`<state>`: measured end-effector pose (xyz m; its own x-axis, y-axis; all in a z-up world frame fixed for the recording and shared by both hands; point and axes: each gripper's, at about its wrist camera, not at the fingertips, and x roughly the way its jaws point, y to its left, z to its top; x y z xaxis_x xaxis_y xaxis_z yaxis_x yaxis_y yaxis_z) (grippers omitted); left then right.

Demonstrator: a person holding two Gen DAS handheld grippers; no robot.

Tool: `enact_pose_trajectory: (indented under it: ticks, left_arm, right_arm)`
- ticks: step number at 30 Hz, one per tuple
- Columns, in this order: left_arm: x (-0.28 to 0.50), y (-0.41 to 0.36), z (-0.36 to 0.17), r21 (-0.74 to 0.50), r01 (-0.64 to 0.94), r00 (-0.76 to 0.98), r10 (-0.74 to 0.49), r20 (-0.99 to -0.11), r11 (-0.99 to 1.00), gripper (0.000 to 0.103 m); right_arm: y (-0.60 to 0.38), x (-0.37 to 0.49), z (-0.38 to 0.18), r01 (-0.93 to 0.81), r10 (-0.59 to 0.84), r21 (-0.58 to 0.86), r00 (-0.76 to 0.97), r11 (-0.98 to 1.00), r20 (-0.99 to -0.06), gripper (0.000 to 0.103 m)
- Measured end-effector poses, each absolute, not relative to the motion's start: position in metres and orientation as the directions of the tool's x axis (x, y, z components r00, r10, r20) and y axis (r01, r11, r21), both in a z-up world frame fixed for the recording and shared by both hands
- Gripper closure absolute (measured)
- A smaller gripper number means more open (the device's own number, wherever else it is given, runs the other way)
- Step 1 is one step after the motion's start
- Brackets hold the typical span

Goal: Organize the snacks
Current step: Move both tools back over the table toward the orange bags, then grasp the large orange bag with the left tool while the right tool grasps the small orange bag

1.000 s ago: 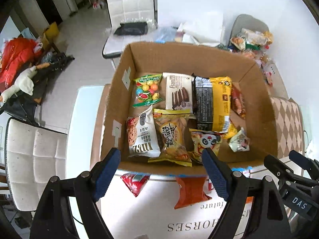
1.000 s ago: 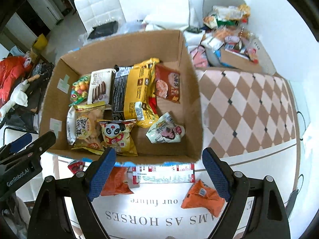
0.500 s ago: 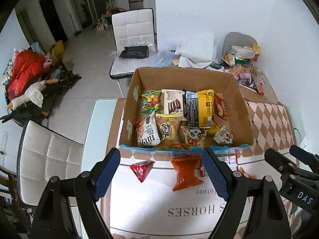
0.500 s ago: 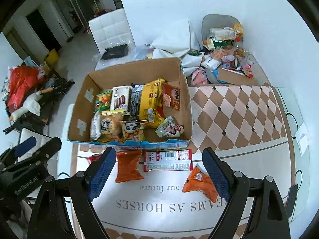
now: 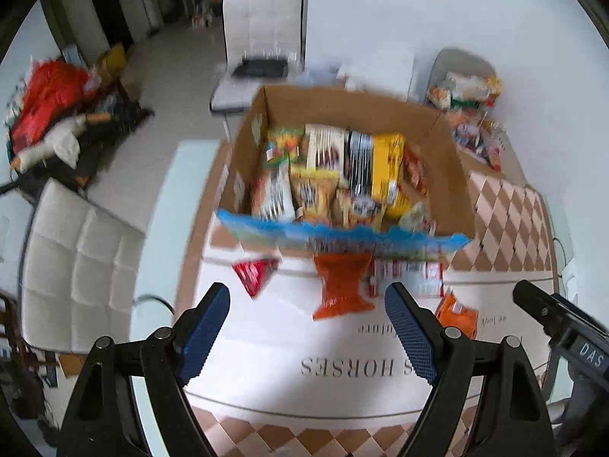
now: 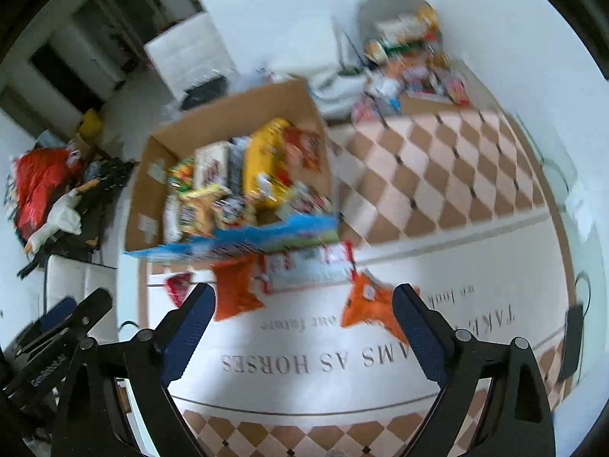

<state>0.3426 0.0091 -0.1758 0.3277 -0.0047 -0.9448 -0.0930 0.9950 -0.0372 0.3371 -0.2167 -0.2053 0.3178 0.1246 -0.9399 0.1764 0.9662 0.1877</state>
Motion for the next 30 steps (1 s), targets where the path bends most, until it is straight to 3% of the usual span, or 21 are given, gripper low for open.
enact_pose_trajectory:
  ticks: [6,14,21,25,30]
  left_arm:
    - [0.366,0.003,-0.253,-0.070,-0.124,0.146,-0.052,-0.988,0.990,0.020]
    - [0.401,-0.011,-0.327,-0.170,-0.158,-0.044,-0.179,-0.983,0.973,0.020]
    - [0.418,-0.025,-0.364,-0.121,-0.130,-0.118,-0.137,-0.984,0.984,0.020]
    - [0.416,-0.031,-0.375,-0.087,-0.103,-0.130,-0.100,-0.986,0.991,0.020]
    - [0.407,-0.036,-0.384,-0.060,-0.071,-0.138,-0.070,-0.988,0.996,0.020]
  right_arm:
    - [-0.260,0.347,-0.290,0.323,0.131,0.182,0.173,0.929,-0.976,0.007]
    - [-0.289,0.358,-0.371,0.438,0.172,0.175,0.047,0.882,-0.984,0.007]
    - [-0.291,0.367,-0.411,0.462,0.179,0.147,-0.026,0.874,-0.983,0.007]
    - [-0.279,0.369,-0.409,0.351,0.121,0.100,-0.040,0.931,-0.992,0.007]
    - [-0.245,0.369,-0.394,-0.042,-0.066,-0.063,-0.058,0.997,-0.996,0.007]
